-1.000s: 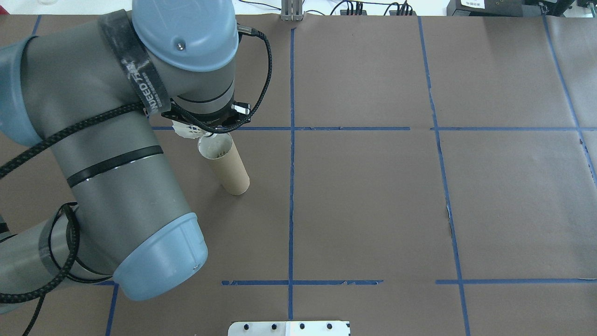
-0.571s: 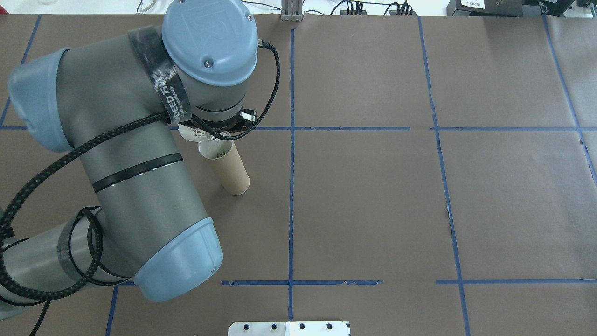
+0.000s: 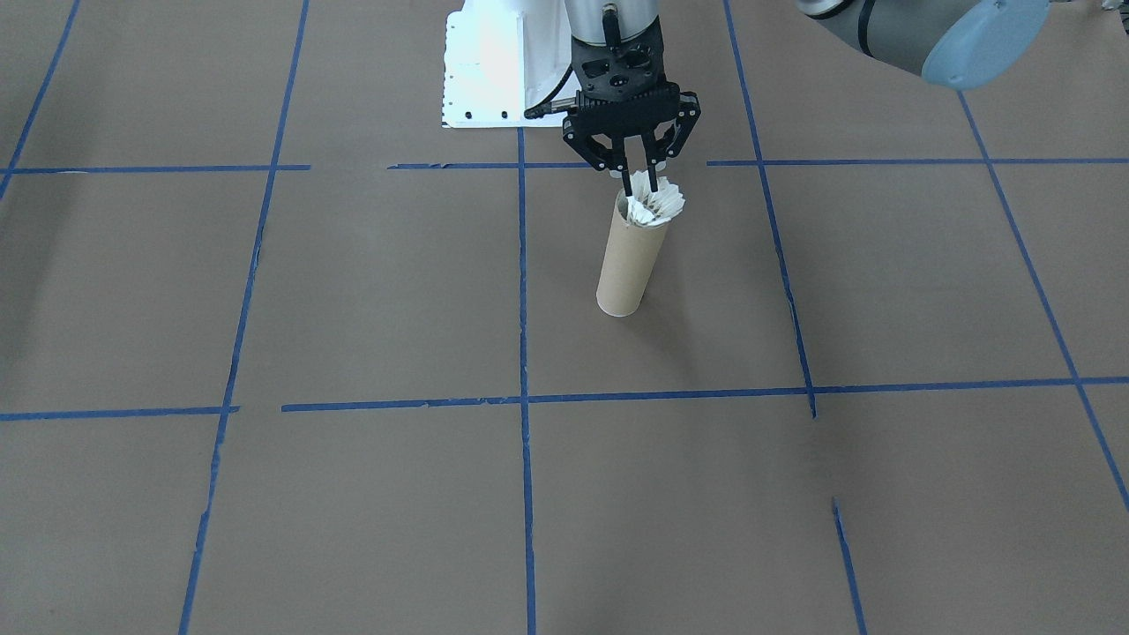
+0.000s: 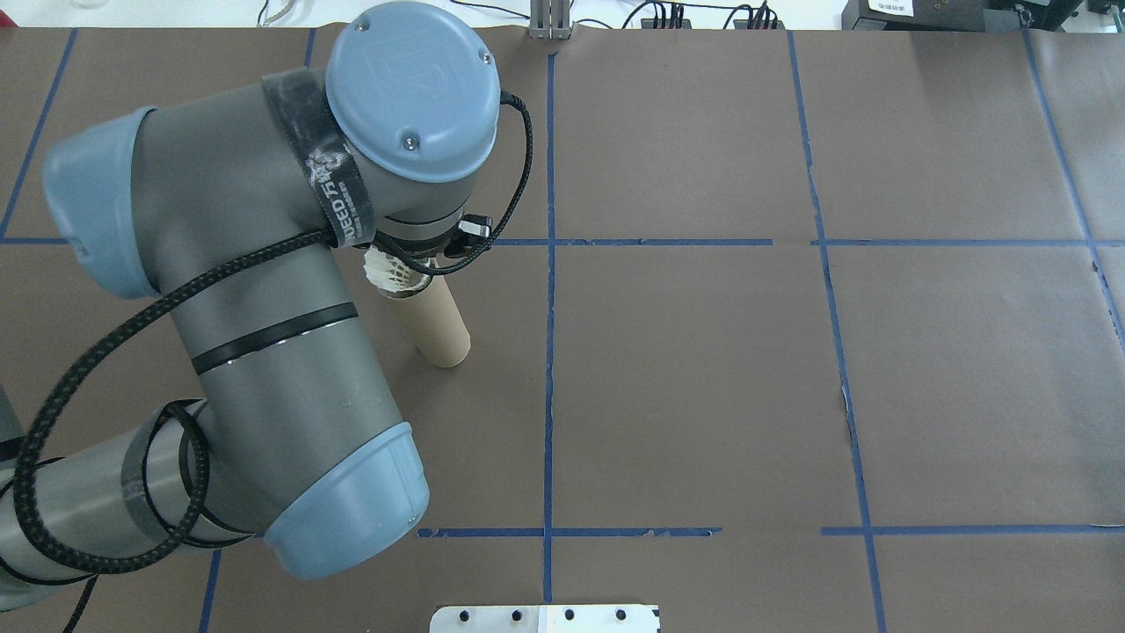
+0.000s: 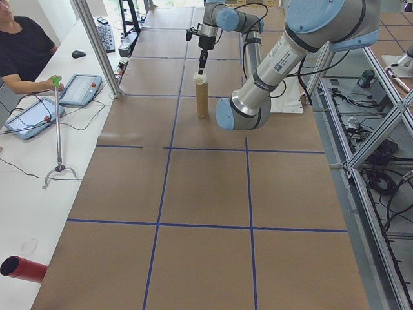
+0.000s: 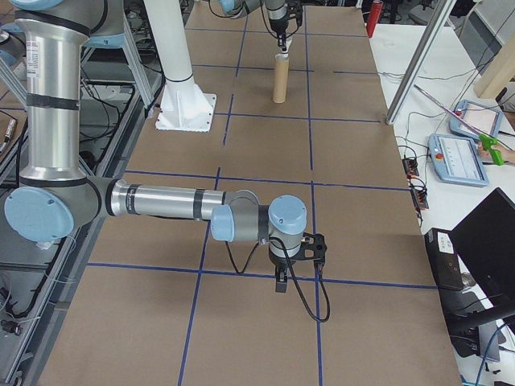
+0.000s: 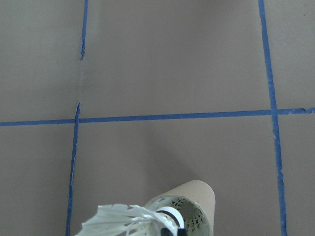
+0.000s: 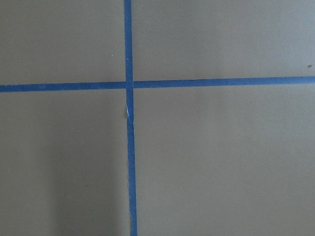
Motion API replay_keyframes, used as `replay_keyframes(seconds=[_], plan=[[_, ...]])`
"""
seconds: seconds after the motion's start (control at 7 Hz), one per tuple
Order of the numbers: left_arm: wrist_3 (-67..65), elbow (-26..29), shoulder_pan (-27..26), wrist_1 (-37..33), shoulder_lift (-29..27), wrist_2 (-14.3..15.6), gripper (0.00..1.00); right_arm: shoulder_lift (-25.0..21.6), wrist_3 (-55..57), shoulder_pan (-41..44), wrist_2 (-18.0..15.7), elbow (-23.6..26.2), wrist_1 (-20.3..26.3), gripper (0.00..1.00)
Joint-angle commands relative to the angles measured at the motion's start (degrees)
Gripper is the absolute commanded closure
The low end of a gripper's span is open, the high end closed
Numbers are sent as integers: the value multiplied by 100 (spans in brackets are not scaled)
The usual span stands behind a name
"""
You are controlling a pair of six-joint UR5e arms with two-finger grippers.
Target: Collect badminton balls into bucket
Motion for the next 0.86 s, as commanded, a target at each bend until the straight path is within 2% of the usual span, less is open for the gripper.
replay_keyframes(seconds=[0.0,0.14,0.43,0.57,0.71], plan=[[9,-54,71,-18,14,59,0,0,0,0,0,0,0,0],[9,-116,62,-36,14,51,0,0,0,0,0,0,0,0],[324,-614,-34,-45,58,24,0,0,0,0,0,0,0,0],[430,-774,-278,-141,93,-71,0,0,0,0,0,0,0,0],[883,-775,-559,-324,232,-360,0,0,0,0,0,0,0,0]])
